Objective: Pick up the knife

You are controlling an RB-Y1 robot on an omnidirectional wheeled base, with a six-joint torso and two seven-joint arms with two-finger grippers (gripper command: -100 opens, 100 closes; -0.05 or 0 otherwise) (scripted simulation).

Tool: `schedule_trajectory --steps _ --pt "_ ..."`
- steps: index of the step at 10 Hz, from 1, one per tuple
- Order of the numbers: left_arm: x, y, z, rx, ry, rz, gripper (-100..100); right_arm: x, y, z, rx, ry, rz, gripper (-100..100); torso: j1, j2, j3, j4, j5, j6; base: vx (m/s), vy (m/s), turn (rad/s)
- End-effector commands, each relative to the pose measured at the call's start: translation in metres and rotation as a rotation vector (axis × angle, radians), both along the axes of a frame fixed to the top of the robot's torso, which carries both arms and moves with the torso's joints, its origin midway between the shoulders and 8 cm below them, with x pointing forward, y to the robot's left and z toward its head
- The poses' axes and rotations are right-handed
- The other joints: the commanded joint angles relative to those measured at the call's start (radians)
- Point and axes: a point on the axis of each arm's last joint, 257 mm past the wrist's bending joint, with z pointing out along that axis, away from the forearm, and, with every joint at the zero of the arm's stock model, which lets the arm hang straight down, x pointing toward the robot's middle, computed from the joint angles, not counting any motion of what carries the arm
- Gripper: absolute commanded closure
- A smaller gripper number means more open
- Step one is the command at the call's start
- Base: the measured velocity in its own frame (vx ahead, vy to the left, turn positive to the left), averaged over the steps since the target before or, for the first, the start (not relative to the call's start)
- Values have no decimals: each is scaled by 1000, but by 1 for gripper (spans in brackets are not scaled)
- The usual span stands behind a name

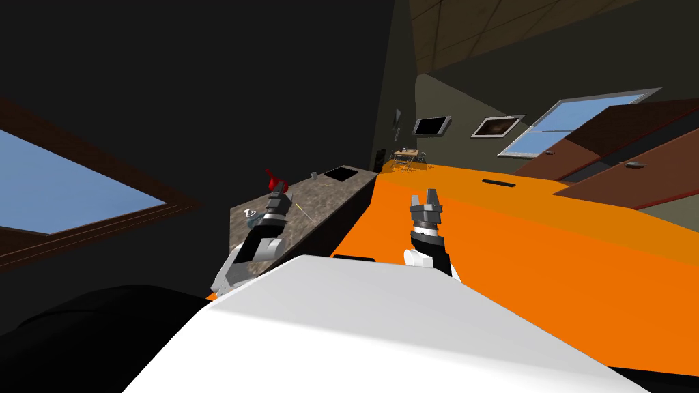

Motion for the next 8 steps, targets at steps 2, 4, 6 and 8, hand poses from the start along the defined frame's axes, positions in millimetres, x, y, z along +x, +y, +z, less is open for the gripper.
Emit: schedule_trajectory --steps 2,4,6,8 --pt "4 6 -10 -13 54 14 -100 0 0 0 0 0 0 0 0 0 0 0 0 0 16 -13 3" --pt "5 19 -21 -28 112 31 -100 0 0 0 0 0 0 0 0 1 0 0 0 0 22 -13 3" --pt "5 32 -32 -42 167 47 -100 0 0 0 0 0 0 0 0 0 0 0 0 0 33 -18 -4" --pt "4 44 -41 -55 218 61 -100 0 0 0 0 0 0 0 1 1 0 0 0 0 15 -5 -10"
